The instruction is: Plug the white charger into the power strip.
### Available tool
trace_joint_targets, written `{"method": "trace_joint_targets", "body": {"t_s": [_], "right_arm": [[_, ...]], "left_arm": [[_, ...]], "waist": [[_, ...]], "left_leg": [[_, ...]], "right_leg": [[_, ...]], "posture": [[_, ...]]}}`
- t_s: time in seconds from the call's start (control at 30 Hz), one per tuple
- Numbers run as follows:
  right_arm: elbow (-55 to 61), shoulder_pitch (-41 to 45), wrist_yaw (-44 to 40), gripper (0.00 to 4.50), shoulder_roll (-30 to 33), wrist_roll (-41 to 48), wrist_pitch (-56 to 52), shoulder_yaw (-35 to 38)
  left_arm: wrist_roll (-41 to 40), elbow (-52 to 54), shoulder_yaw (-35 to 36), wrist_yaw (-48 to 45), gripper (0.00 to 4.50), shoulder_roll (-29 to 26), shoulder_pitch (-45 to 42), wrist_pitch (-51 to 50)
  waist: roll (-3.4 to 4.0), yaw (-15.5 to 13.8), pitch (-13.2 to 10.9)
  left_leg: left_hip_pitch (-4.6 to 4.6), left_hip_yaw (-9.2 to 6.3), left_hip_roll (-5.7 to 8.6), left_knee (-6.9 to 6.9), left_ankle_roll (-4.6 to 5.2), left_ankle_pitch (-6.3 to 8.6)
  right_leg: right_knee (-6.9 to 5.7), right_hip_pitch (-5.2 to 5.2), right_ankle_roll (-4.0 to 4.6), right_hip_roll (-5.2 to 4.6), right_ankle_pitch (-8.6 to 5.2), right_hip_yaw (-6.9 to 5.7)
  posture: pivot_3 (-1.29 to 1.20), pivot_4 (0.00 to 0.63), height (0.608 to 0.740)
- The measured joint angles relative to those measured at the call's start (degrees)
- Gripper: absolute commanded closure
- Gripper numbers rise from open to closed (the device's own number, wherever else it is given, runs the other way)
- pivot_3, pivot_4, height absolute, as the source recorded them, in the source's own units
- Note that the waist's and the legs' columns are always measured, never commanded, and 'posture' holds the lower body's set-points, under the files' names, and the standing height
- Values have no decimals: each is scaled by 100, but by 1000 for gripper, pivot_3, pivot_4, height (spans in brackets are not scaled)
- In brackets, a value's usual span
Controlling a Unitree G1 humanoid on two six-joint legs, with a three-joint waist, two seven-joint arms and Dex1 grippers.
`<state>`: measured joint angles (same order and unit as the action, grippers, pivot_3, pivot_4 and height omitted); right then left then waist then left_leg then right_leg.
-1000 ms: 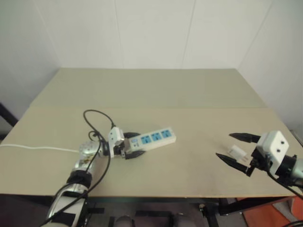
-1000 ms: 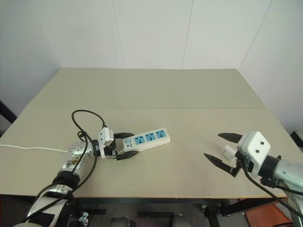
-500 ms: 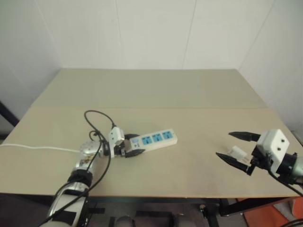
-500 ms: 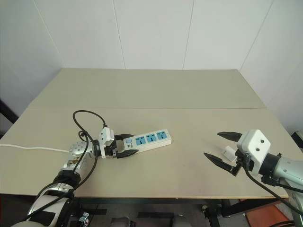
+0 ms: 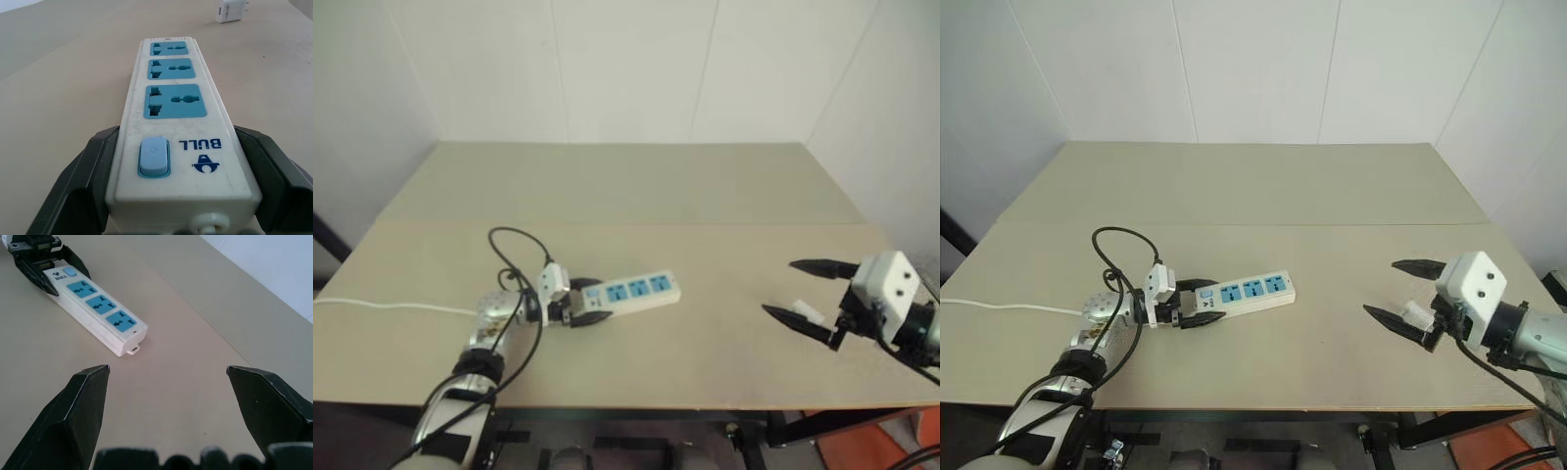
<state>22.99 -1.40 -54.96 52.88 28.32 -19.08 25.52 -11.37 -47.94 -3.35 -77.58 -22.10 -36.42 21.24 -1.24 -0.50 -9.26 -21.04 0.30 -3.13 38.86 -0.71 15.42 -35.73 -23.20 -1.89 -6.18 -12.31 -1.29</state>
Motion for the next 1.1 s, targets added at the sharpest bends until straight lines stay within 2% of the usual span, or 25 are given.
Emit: {"method": "trace_joint_targets", "body": {"t_s": [0.17, 0.27, 0.4, 0.6, 0.87, 1.1], "right_arm": [[-270, 835, 495, 0, 469, -125, -958, -304], [-442, 1654, 903, 0, 846, -81, -2279, -772], [-871, 3319, 1244, 0, 1203, 74, -4450, -1654], [-1364, 4588, 1064, 0, 1475, 138, -6115, -3023], [-1998, 5408, 323, 0, 1872, -82, -6467, -4613], [-2513, 5467, -324, 0, 1880, -702, -5769, -5557]], "left_arm": [[4, 93, -166, -395, 1214, 31, -51, -41], [24, 85, -250, -564, 1214, 81, -119, -39], [67, -58, -344, -729, 1214, 197, -269, 11], [99, -205, -367, -763, 1214, 310, -370, 144], [101, -205, -364, -756, 1214, 346, -374, 165], [99, -153, -361, -759, 1214, 327, -353, 120]], "waist": [[0, -18, 0], [0, -31, -1], [1, -35, -1], [4, -68, 1], [8, -68, 3], [14, -66, 7]], "left_leg": [[-9, -3, 0, 0, 0, 0], [-17, -4, 2, 1, 1, 0], [-30, -10, 3, 2, 4, 2], [-64, -16, 16, 10, 7, 4], [-91, -19, 25, 17, 7, 4], [-103, -17, 26, 20, 7, 4]], "right_leg": [[7, -5, 1, -1, 0, -6], [10, -10, 3, -4, 1, -9], [19, -16, 6, -8, 2, -16], [34, -28, 4, -30, 3, -31], [41, -41, -7, -33, 9, -29], [36, -58, -12, -33, 12, -26]], "posture": [[0, 150, 740], [0, 150, 740], [0, 150, 740], [0, 150, 740], [0, 150, 740], [0, 150, 740]]}}
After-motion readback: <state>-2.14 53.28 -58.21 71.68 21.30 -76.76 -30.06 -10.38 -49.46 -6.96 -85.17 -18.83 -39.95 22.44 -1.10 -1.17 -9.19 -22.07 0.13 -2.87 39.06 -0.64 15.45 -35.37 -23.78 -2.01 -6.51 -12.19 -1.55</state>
